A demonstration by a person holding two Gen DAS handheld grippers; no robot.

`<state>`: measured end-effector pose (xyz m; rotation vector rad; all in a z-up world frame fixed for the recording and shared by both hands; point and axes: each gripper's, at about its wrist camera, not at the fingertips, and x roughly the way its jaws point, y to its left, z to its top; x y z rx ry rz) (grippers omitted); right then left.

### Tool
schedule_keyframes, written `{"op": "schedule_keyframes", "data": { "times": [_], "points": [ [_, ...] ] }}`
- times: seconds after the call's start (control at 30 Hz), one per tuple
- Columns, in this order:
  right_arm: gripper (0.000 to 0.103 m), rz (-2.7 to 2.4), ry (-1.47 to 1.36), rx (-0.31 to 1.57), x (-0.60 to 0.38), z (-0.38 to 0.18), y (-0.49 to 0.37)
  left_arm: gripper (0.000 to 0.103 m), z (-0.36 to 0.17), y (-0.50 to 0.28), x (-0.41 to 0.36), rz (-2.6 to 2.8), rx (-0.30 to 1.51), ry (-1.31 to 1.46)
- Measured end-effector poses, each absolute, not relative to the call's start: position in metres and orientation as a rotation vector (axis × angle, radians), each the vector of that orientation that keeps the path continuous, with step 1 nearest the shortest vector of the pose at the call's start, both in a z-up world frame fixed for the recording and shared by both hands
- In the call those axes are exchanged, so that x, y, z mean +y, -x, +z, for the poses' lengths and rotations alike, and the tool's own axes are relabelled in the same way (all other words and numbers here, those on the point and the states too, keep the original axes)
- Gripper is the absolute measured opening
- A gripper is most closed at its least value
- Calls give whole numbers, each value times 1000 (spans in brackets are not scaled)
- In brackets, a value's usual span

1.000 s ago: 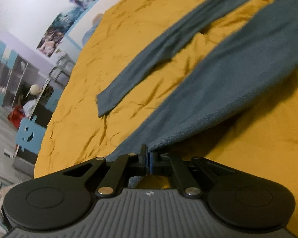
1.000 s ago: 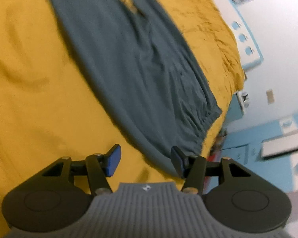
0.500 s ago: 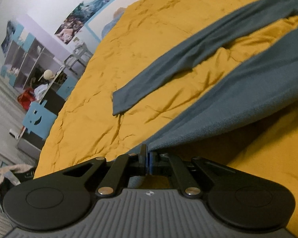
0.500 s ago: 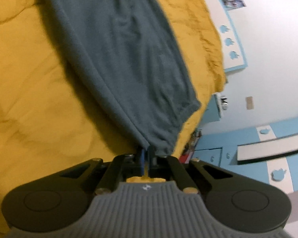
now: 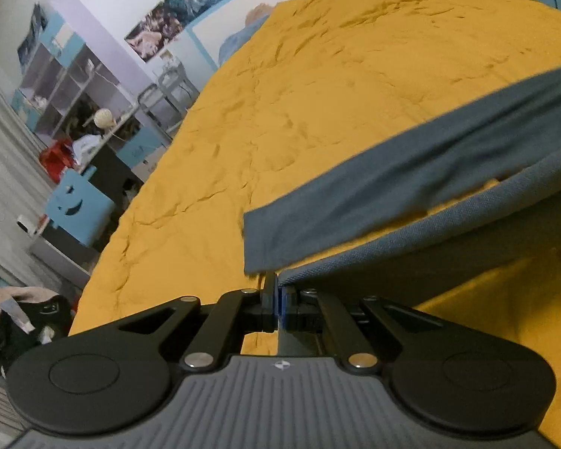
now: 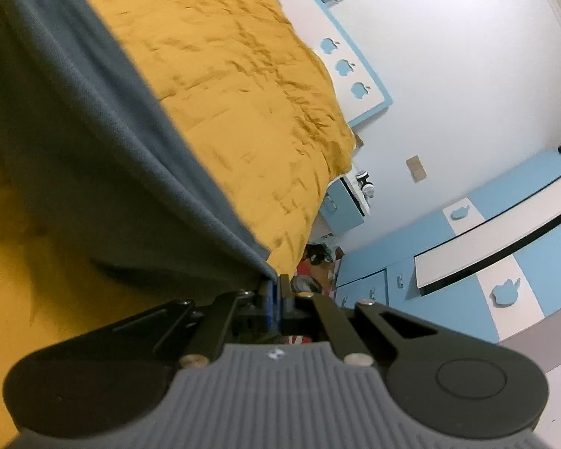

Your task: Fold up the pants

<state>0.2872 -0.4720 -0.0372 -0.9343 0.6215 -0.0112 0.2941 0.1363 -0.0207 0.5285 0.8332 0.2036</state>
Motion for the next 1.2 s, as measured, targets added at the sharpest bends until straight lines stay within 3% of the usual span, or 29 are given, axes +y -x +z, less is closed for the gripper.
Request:
{"op": "schedule_keyframes", "data": {
  "times": [0.23,0.57,1.13,1.2],
  "points": [
    [0,-17,870,701,-460,-44,-400,1,-37,-380,140,200,898,-571],
    [0,-24,815,832,-451,-115,-516,1,-88,-470,148,202,1016,-525],
    [0,-90,799,904,-446,-182,-577,1,-126,-526,141,236,1046,-473],
    [0,-107,796,911,-444,-190,-581,9,-133,-529,138,244,1053,-482]
  ]
}}
